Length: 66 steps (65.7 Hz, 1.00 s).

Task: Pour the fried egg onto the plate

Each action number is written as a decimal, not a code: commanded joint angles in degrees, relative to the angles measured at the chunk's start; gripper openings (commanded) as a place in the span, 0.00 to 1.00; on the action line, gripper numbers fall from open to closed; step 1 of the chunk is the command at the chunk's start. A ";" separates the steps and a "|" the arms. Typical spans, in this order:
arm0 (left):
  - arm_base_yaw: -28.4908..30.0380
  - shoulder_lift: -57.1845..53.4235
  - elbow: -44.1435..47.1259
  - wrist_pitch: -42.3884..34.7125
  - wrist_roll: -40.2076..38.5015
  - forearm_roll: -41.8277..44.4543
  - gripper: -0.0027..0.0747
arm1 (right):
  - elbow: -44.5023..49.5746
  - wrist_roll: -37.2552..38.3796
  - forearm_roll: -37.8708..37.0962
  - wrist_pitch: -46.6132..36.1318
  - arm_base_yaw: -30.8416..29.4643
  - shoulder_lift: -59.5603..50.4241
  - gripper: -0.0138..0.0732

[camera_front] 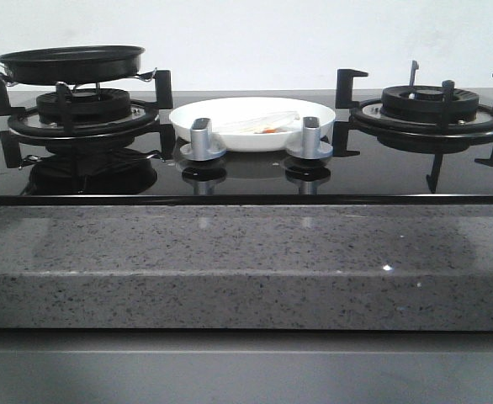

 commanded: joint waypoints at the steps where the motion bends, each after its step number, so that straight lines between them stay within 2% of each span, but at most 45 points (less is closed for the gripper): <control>1: 0.40 -3.03 1.20 -7.49 -0.02 1.04 0.01 | -1.07 -0.63 0.53 -3.30 -0.29 0.51 0.08; 13: 0.72 -12.17 13.58 -24.40 -0.02 1.20 0.01 | -1.07 -0.63 0.53 -3.30 -0.29 0.51 0.08; 28: 0.72 -18.20 27.88 -35.60 -1.59 -1.00 0.01 | -1.07 -0.63 0.53 -3.30 -0.29 0.51 0.08; 35: -0.11 -20.35 32.71 -40.71 -5.24 -0.19 0.01 | -1.07 -0.63 0.53 -3.30 -0.29 0.51 0.08; 44: -2.14 -24.00 37.79 -48.95 -5.33 2.30 0.01 | -1.07 -0.63 0.53 -3.30 -0.29 0.51 0.08; 50: -2.67 -26.15 40.52 -52.92 -7.22 4.98 0.01 | -1.07 -0.63 0.53 -3.30 -0.29 0.51 0.08; 58: -2.67 -28.21 43.16 -54.30 -11.14 6.90 0.01 | -1.07 -0.63 0.53 -3.30 -0.29 0.51 0.08; 66: -2.67 -28.10 45.27 -57.68 -11.26 6.76 0.01 | -1.07 -0.63 0.53 -2.99 -0.29 0.51 0.08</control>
